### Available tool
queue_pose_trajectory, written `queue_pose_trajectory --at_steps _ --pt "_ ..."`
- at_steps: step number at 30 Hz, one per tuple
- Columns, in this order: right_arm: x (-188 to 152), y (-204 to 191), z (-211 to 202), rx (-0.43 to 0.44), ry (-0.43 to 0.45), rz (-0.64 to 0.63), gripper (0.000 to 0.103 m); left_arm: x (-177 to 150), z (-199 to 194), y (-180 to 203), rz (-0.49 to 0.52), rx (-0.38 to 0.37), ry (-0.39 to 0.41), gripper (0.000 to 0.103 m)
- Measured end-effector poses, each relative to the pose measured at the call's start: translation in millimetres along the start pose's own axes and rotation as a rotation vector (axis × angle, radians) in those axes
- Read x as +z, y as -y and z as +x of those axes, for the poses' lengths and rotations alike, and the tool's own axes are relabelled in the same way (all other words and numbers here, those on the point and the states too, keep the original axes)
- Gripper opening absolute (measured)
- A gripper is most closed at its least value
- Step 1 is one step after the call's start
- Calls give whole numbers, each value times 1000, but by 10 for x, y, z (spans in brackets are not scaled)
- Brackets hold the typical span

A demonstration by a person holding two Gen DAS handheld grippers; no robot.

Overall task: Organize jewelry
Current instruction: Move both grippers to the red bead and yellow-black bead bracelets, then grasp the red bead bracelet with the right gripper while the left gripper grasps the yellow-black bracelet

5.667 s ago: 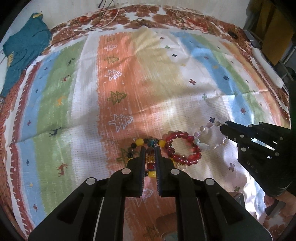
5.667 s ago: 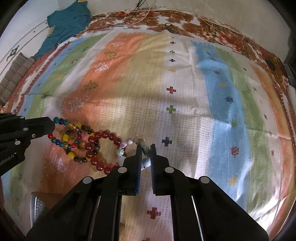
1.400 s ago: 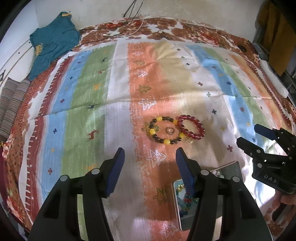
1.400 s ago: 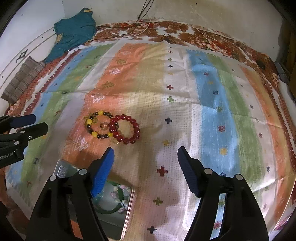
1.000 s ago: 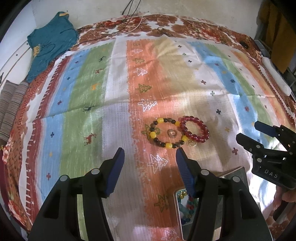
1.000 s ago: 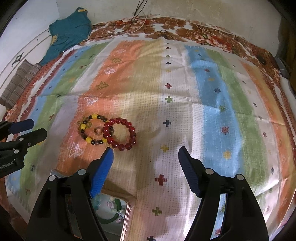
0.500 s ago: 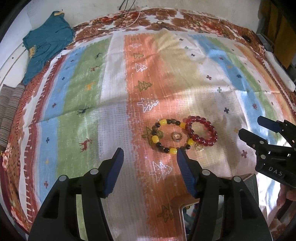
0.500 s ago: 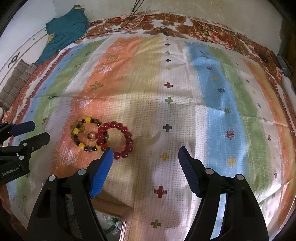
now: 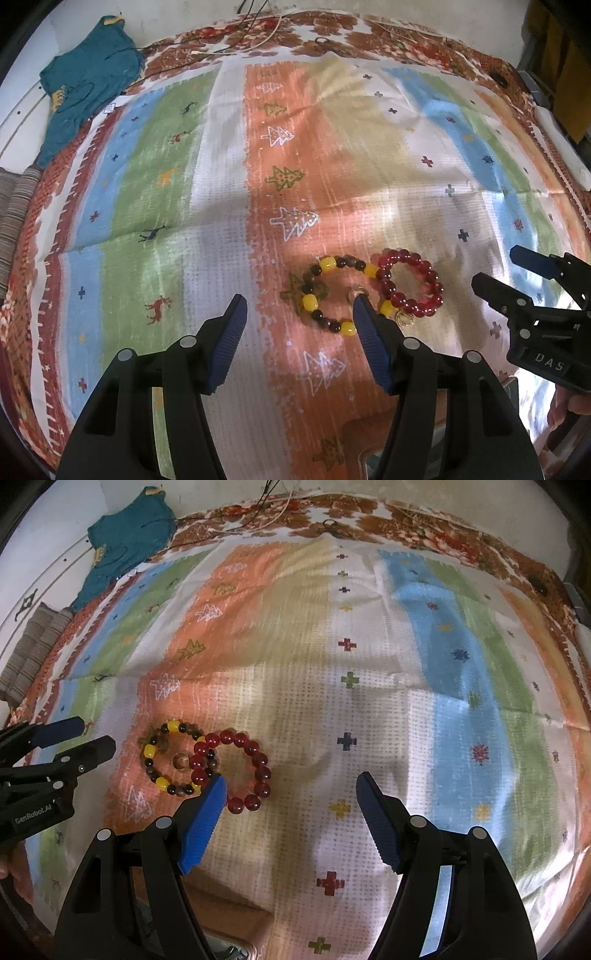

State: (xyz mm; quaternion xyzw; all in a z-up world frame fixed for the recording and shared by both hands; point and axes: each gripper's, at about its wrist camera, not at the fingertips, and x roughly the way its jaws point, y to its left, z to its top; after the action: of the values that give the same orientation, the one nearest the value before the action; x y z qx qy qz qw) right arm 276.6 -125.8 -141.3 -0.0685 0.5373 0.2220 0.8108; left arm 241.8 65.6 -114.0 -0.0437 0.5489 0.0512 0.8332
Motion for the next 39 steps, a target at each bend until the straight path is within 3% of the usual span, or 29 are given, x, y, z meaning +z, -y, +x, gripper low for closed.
queue_pose_trajectory --at_steps 10,17,24,29,31,35,36,39 --pt "24 -71 282 -29 -62 -47 73 67 334 -100 -11 19 -57 59" --pt "33 -140 449 -36 -96 -76 72 106 515 -56 18 8 -83 59" --pt "-12 -128 583 -52 -128 -93 68 65 702 -22 74 47 -113 57" --pt "-14 -166 592 -69 -128 -105 53 47 724 -21 83 56 -109 50" --pt "-24 -167 594 -78 -125 -115 48 45 722 -20 84 51 -107 37" --pt "-19 -115 586 -70 -122 -105 22 56 725 -72 74 54 -108 17" --pt "-14 -104 585 -63 -122 -100 19 54 721 -86 70 56 -109 11" --pt "-15 -91 573 -53 -117 -94 14 60 713 -120 62 44 -115 11"
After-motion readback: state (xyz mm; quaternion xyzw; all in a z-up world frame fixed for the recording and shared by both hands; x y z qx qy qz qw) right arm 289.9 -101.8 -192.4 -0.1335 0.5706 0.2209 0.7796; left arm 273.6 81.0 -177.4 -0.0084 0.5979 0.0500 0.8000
